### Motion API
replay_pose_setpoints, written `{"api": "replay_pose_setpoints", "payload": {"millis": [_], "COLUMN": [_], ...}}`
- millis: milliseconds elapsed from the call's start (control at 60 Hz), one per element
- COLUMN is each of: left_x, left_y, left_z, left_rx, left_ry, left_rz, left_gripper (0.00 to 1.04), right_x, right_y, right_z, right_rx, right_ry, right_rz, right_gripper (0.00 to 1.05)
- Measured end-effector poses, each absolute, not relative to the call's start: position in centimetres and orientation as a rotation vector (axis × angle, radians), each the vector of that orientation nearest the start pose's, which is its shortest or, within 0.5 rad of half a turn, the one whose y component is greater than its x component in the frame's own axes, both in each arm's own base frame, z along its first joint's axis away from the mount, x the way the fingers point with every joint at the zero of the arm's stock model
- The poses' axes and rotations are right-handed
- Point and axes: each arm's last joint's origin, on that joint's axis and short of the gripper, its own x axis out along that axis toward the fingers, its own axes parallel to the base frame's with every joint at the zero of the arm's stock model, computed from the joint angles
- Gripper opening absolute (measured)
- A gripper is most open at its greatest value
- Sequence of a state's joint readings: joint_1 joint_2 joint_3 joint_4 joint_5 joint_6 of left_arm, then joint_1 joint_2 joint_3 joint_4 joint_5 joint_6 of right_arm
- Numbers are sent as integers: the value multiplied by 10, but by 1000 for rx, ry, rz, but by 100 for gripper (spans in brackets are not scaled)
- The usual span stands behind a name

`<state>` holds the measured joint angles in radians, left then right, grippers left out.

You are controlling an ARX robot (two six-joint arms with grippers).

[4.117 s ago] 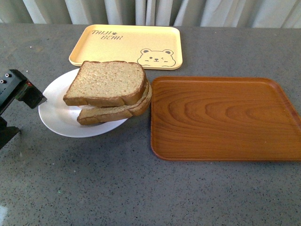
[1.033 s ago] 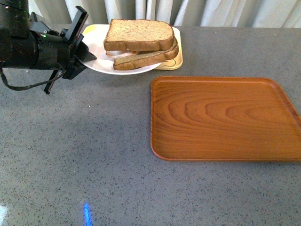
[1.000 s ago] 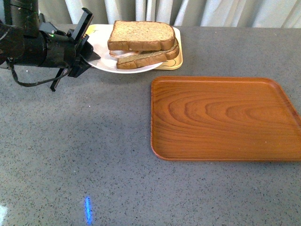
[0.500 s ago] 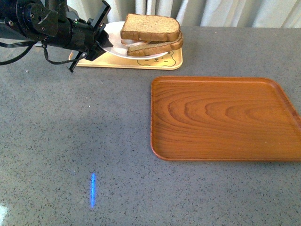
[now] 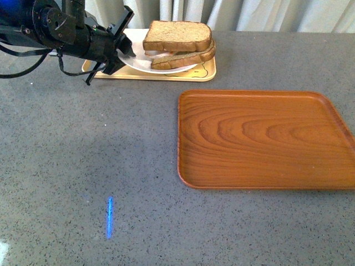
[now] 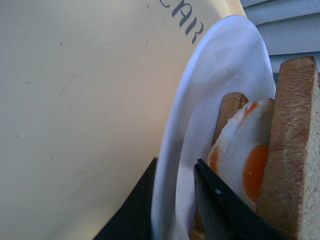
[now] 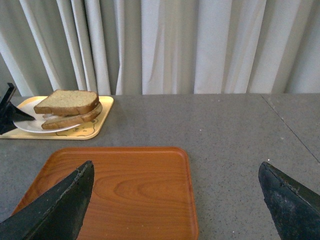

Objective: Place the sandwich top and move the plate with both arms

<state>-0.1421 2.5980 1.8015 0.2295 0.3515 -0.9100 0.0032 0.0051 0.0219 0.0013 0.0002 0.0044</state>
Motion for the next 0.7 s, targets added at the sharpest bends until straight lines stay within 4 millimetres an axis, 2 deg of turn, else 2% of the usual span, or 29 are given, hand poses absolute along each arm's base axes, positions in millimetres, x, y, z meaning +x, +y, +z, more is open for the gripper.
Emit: {"api": "replay_pose_setpoints", "payload": {"millis": [300, 417, 600, 700], "left_x": [536, 536, 516, 501], "left_y": [-68, -49, -22, -14], "left_z": [58, 68, 77, 94], "left_rx": [-930, -938, -975, -966], "left_ry": [726, 670, 587, 493], "left_rz": [-162, -135, -105, -102], "left_gripper": [72, 98, 96, 96], "right_x": [97, 97, 97, 97], "right_y": [0, 0, 0, 0], "right_z": [171, 171, 171, 171], "right_rx": [4, 4, 4, 4], "right_ry": [-18, -18, -18, -18], "right_rz": [3, 3, 3, 3], "right_gripper": [96, 96, 96, 96]}}
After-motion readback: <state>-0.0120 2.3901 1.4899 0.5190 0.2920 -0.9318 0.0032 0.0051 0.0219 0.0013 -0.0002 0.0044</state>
